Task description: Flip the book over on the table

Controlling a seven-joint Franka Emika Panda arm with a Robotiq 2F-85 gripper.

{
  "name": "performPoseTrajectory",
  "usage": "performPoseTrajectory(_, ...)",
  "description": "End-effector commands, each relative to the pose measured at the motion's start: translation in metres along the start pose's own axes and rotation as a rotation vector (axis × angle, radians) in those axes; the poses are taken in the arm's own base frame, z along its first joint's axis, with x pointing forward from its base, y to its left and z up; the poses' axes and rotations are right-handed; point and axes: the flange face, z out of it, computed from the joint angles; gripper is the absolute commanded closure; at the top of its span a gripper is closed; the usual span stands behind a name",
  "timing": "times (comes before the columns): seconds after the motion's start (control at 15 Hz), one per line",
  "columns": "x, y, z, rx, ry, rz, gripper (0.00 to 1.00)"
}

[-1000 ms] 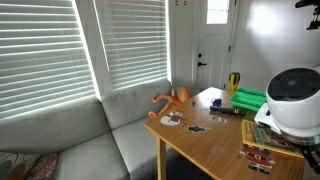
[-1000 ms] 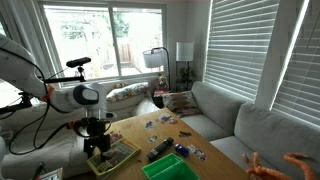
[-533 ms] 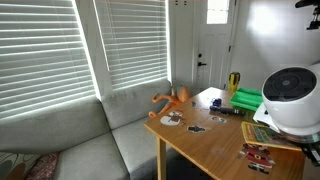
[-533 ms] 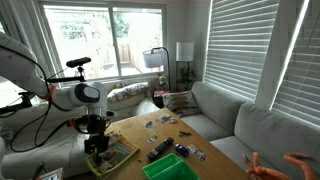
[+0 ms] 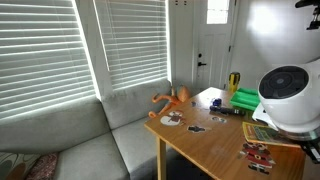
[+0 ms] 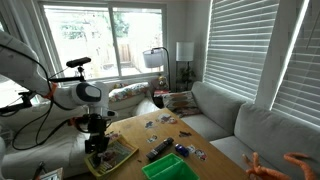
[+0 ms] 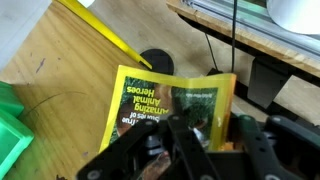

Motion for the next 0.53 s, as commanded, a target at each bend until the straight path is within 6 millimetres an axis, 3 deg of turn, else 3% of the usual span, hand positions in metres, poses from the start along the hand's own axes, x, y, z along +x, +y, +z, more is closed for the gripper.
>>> performPoseTrajectory(0.0, 0.001, 0.005, -0.005, 0.040, -0.009, -0.019, 0.98)
performPoseTrajectory(0.47, -0.032, 0.042, -0.031, 0.131, 0.094, 0.009, 0.97)
